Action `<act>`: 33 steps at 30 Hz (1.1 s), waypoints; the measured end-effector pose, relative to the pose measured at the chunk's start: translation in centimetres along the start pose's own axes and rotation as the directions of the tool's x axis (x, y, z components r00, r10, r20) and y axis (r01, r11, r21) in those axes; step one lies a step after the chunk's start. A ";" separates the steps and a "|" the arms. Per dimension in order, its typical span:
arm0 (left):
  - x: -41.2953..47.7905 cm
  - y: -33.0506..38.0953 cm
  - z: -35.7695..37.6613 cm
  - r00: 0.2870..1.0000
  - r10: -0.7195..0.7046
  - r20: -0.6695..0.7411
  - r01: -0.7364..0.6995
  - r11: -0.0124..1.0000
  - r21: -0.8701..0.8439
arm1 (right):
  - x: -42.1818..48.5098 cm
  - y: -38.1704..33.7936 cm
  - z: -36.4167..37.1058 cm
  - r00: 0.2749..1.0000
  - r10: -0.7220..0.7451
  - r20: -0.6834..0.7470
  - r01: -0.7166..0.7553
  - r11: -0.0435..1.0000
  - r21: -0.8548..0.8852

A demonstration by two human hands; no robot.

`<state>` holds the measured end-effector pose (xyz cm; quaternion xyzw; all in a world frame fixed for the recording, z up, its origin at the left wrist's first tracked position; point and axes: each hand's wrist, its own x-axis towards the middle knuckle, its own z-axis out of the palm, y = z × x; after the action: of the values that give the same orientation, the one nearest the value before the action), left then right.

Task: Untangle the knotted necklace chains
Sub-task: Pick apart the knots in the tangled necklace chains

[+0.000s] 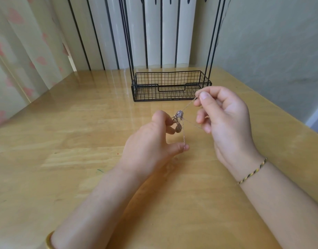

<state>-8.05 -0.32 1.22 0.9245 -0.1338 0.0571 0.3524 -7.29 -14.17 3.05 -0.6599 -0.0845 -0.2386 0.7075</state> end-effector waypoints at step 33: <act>0.4 0.2 -0.2 0.990 -0.134 -0.051 0.082 0.820 -0.566 | -0.2 -0.5 0.4 0.977 0.126 0.169 -0.160 0.965 0.206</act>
<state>-7.71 -0.46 1.56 0.7824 -0.0765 0.0358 0.6171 -7.65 -13.76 3.46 -0.5991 -0.1171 -0.1242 0.7823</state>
